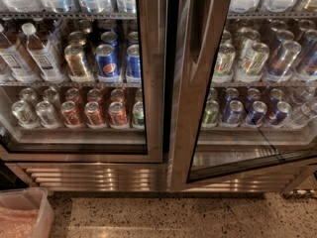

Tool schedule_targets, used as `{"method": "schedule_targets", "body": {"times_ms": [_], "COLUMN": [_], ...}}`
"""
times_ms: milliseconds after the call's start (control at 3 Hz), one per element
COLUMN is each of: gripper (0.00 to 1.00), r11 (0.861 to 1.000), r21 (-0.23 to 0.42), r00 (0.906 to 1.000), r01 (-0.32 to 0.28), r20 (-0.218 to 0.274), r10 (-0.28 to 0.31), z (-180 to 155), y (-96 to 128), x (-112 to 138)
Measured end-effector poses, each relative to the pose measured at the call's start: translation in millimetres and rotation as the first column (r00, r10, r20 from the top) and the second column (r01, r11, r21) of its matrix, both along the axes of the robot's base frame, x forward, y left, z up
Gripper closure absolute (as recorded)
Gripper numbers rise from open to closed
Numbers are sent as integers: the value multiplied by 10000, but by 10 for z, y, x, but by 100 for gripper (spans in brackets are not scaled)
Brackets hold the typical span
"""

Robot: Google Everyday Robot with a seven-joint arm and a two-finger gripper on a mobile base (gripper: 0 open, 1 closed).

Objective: Open right fridge door

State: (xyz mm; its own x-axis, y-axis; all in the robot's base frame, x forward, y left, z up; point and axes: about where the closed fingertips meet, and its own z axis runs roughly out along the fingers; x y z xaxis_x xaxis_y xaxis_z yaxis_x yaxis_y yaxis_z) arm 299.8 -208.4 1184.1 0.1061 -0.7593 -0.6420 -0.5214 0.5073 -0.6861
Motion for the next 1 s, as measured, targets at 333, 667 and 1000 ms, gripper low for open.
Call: {"method": "schedule_targets", "body": {"times_ms": [333,667,1000], "gripper": [0,0,0], "r11": [9998,9952,9832], "r21": [196,971,1810], "r00": [10000,9990,9949], "r01": [24,159,-257], "r20": [-79,-431,-912], "r10": [-22,-117,428], "z": [-48,-252,-574], "y": [-24,-152,-105], "x": [30,160,446]}}
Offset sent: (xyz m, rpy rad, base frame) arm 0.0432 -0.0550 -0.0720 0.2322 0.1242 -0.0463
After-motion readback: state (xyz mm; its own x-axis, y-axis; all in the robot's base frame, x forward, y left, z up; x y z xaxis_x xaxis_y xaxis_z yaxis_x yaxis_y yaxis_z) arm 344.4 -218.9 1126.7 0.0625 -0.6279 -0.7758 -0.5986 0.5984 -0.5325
